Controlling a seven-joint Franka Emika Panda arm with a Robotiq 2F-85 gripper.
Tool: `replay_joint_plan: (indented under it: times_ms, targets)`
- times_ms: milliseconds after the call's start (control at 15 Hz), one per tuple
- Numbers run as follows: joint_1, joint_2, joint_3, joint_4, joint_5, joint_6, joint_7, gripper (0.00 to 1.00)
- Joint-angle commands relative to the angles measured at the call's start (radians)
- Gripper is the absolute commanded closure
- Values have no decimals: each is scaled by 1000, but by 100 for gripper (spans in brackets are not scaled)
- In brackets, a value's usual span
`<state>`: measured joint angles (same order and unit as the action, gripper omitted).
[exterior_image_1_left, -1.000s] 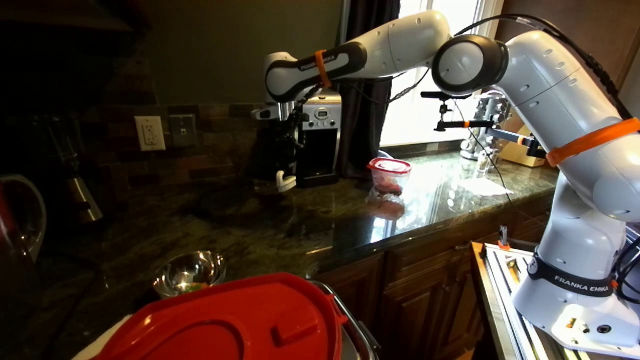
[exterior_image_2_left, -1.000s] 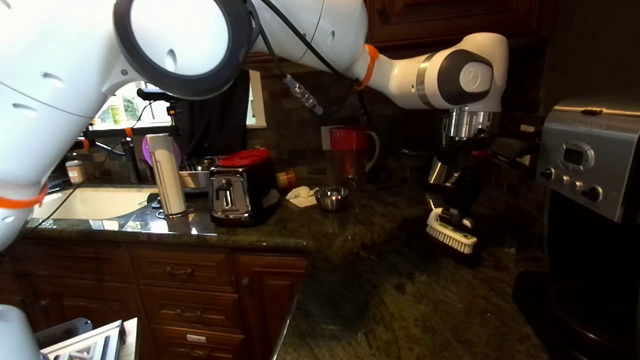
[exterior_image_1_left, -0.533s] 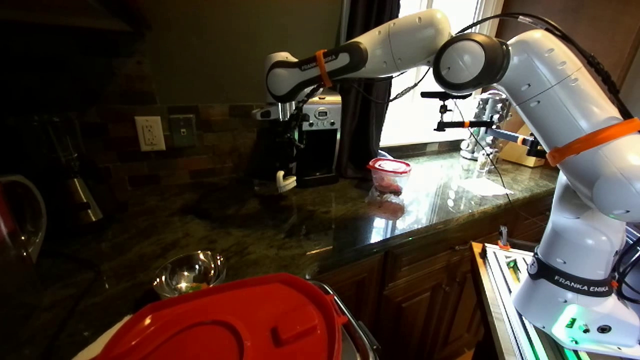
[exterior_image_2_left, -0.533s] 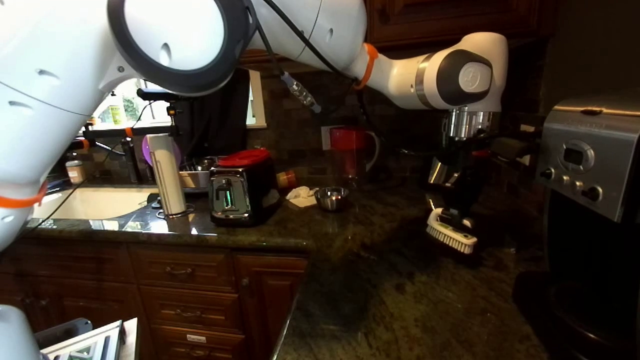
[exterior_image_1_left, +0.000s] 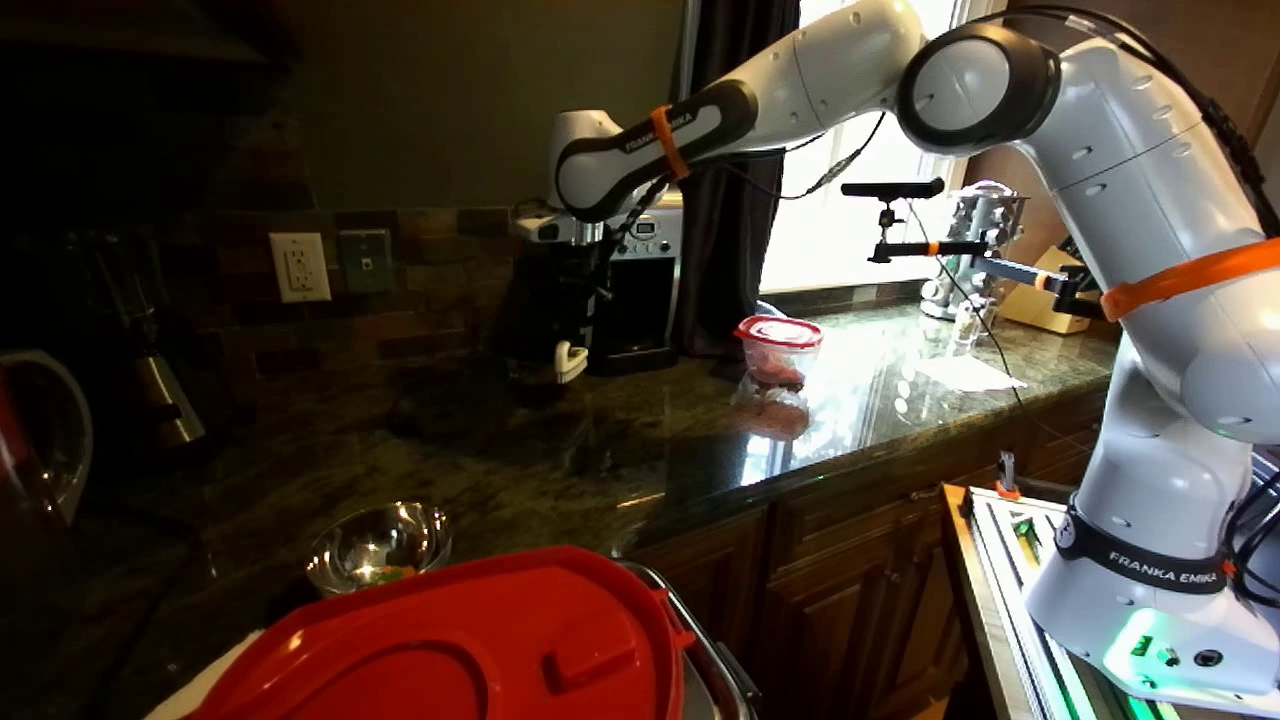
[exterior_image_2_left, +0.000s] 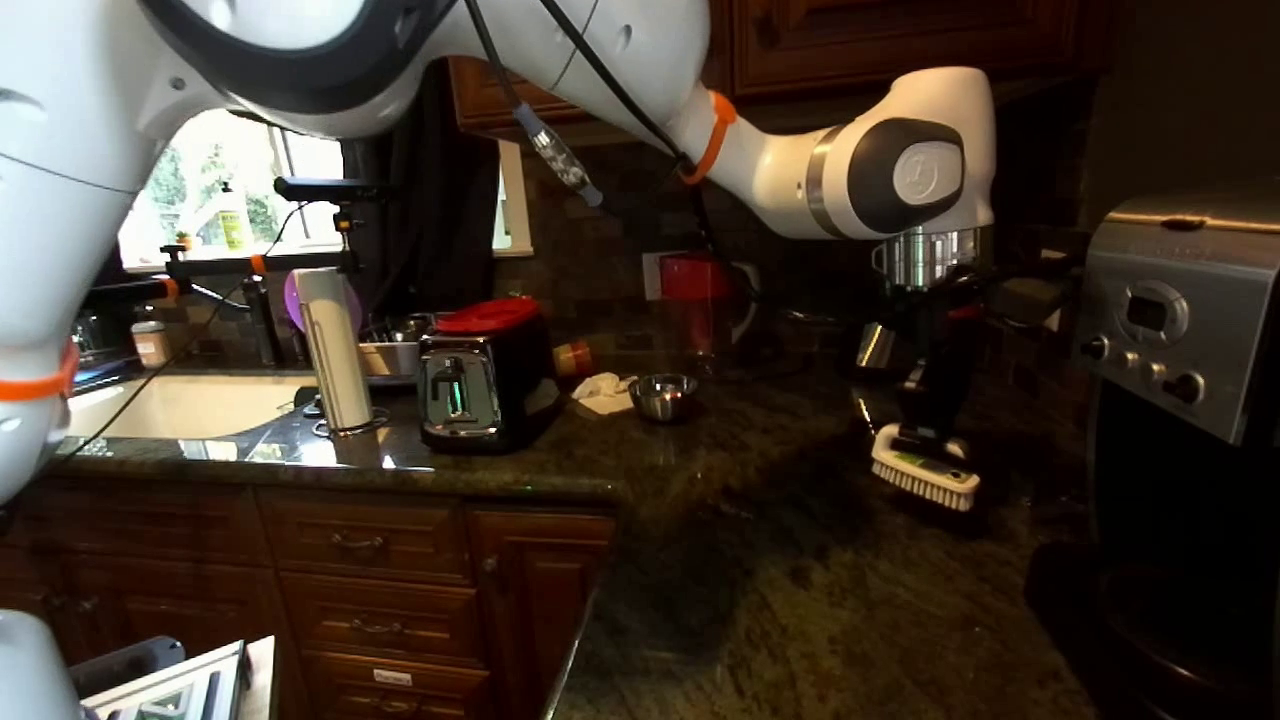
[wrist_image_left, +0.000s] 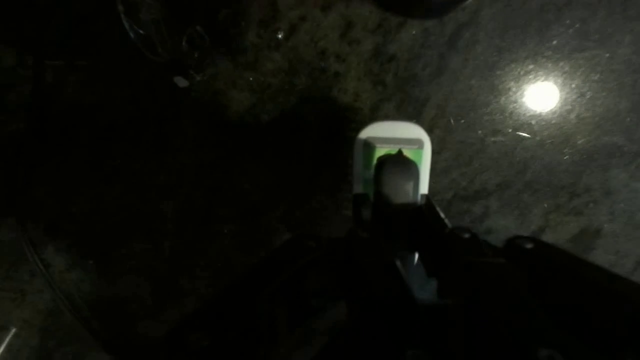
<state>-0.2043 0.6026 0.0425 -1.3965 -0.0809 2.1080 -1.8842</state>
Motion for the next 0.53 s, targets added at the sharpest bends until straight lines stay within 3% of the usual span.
replay_joint_plan:
  times_ms: [0, 333, 467]
  targets:
    - [-33, -167, -4, -238, 28, 62, -62, 94]
    - [-25, -344, -18, -464, 24, 12, -144, 94]
    - [-15, -419, -28, -565, 10, 42, -164, 94]
